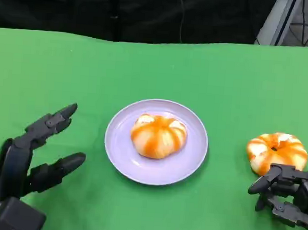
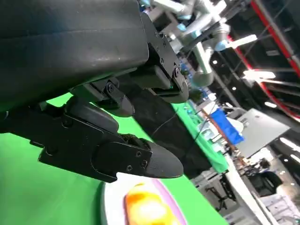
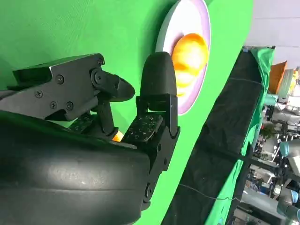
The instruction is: Grasp the bread from the table and place it into the plate.
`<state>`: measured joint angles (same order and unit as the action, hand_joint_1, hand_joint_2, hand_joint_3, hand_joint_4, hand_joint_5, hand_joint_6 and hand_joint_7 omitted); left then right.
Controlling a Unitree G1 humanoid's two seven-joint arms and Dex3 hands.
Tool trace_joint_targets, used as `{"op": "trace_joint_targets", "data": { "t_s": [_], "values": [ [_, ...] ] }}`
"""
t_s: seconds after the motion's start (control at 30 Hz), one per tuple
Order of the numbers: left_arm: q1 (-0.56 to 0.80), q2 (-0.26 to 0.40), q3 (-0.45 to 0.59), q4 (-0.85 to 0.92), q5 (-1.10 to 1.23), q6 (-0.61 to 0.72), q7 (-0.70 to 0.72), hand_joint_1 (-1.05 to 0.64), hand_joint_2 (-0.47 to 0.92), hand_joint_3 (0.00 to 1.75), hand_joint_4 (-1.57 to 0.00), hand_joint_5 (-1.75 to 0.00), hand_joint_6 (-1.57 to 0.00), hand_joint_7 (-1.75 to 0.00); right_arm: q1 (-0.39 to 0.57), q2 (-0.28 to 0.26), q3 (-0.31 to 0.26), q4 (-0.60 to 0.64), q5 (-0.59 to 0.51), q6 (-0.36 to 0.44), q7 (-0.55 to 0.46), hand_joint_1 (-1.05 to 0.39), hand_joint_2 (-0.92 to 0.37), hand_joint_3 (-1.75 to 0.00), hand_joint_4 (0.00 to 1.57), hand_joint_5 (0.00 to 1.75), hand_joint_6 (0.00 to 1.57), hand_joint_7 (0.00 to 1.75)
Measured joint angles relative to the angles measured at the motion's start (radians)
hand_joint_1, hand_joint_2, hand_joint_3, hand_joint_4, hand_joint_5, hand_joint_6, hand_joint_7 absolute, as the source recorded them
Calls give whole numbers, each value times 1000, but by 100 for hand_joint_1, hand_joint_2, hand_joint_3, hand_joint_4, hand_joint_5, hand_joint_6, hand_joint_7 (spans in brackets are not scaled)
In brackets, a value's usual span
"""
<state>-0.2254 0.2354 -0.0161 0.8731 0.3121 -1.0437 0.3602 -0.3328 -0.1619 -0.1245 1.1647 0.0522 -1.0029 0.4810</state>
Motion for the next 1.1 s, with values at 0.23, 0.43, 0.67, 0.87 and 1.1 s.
{"op": "trace_joint_targets", "data": {
  "t_s": [0.23, 0.43, 0.67, 0.87, 1.1],
  "values": [
    [-22, -4, 2, 61, 2, -32, 11, -71, 92, 21, -76, -1, -63, 0, -1, -3, -4, 2, 0, 0, 1, 8, -82, -66, 89, 139, 94, 98],
    [-28, -4, 4, 94, 2, -44, 11, -71, 92, 22, -76, 0, -63, 0, -1, -3, -5, 2, 0, 4, 3, 8, -82, -65, 88, 139, 94, 99],
    [-20, -4, 15, 127, 1, -61, 11, -64, 92, 21, -78, -1, -64, 0, -3, -3, -7, 2, 1, 15, 8, 8, -84, -65, 89, 140, 93, 99],
    [-15, -5, 21, 144, -8, -80, 10, -49, 92, 17, -78, -1, -65, -1, -7, -4, -9, 3, 0, 15, 10, 8, -84, -64, 89, 140, 93, 100],
    [-10, -16, 27, 175, -57, -108, -20, -11, 92, 14, -77, -1, -67, -1, -7, -5, -9, 3, -2, 15, 6, 8, -83, -64, 89, 140, 93, 101]
  ]
}}
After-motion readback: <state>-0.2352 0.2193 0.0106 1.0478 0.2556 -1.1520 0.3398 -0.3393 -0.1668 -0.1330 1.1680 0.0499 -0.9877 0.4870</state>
